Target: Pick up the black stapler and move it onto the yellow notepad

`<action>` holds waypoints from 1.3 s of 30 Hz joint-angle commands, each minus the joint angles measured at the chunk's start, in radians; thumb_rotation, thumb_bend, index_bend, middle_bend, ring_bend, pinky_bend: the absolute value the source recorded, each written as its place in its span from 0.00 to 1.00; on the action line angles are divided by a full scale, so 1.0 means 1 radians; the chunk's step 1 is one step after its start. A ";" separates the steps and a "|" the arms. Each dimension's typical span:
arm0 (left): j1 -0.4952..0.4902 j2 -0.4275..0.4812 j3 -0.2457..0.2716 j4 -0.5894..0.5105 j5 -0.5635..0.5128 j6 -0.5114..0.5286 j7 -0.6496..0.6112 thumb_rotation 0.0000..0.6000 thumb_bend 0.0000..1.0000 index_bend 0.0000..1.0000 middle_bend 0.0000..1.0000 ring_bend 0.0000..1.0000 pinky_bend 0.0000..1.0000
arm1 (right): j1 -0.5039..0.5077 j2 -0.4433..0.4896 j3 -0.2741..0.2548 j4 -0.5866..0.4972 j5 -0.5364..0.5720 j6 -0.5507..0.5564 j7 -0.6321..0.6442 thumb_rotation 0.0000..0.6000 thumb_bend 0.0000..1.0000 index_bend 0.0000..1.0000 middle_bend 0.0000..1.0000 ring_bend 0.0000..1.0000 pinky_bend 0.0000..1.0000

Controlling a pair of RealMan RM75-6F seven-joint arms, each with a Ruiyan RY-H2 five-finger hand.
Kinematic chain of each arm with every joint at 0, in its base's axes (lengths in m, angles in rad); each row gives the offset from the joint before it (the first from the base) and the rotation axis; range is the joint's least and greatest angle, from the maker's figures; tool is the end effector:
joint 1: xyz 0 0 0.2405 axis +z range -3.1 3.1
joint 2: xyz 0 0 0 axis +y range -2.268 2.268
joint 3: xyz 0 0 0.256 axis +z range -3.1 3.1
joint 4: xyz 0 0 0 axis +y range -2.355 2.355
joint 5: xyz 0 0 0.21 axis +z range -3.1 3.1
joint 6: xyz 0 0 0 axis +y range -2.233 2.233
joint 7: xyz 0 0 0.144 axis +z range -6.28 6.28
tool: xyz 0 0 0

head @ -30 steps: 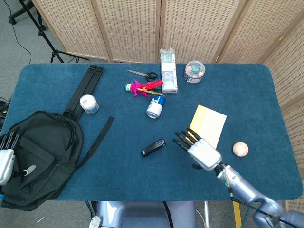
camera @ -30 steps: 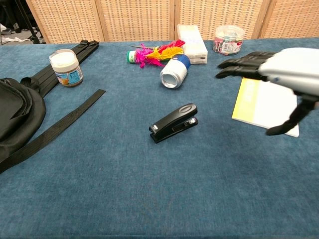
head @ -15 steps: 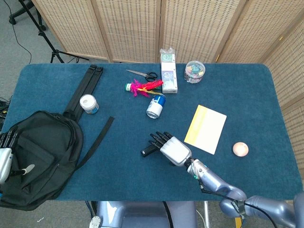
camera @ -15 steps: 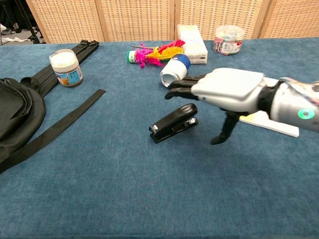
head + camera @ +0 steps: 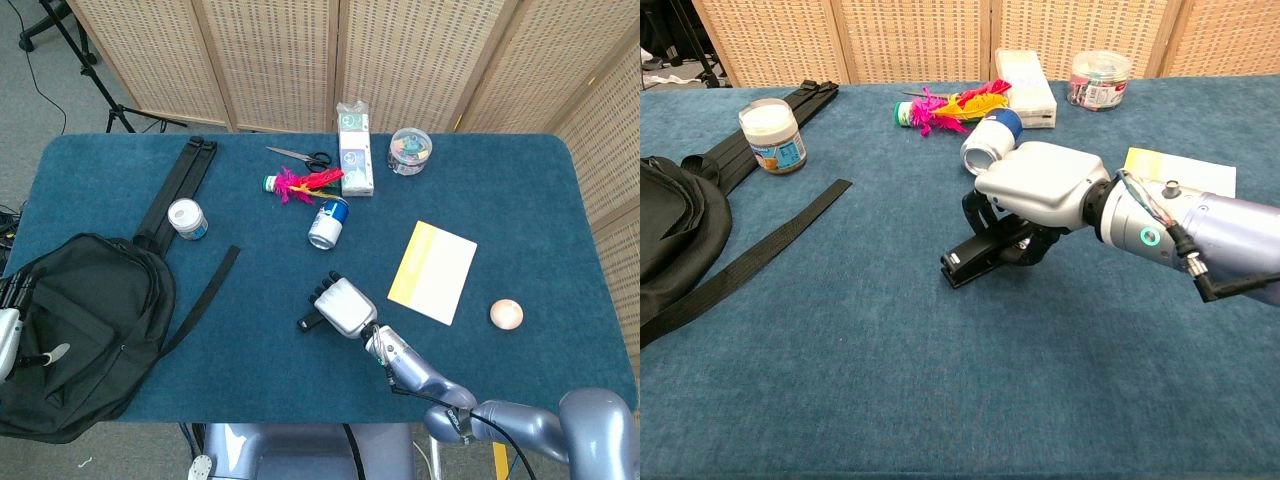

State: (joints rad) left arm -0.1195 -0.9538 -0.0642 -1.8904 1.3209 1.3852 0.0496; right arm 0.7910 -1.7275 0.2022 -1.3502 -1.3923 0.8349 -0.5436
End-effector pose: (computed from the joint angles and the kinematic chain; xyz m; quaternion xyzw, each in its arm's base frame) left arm -0.2859 0.1874 0.1803 -0.5601 -0.4624 -0.3626 0.5840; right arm -0.0925 -0.3242 -0.0775 0.8462 -0.1900 0.3499 0.3542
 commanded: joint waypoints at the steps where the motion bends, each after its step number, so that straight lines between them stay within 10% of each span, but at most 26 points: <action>1: -0.001 0.002 -0.001 0.001 -0.002 -0.004 -0.003 1.00 0.00 0.00 0.00 0.00 0.01 | 0.001 0.019 -0.005 -0.006 -0.033 0.042 0.037 1.00 0.57 0.59 0.51 0.41 0.28; 14: -0.011 -0.005 0.006 -0.008 -0.004 -0.026 0.021 1.00 0.00 0.00 0.00 0.00 0.01 | -0.049 0.246 0.022 -0.006 0.036 0.102 0.083 1.00 0.61 0.60 0.51 0.42 0.28; 28: -0.021 -0.014 0.002 -0.017 -0.033 -0.039 0.055 1.00 0.00 0.00 0.00 0.00 0.01 | -0.059 0.168 -0.035 0.249 0.106 0.043 0.155 1.00 0.62 0.60 0.49 0.42 0.28; 34: -0.020 -0.004 0.001 -0.017 -0.035 -0.040 0.045 1.00 0.00 0.00 0.00 0.00 0.01 | -0.049 0.225 -0.040 0.190 0.195 -0.067 0.130 1.00 0.42 0.13 0.04 0.06 0.24; 39: -0.018 0.004 0.002 -0.022 -0.027 -0.037 0.029 1.00 0.00 0.00 0.00 0.00 0.01 | -0.057 0.293 -0.026 0.078 0.212 -0.022 0.106 1.00 0.41 0.03 0.00 0.00 0.15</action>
State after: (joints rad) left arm -0.1379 -0.9517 -0.0625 -1.9111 1.2917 1.3467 0.0813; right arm 0.7381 -1.4743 0.1678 -1.2163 -1.1932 0.7881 -0.4225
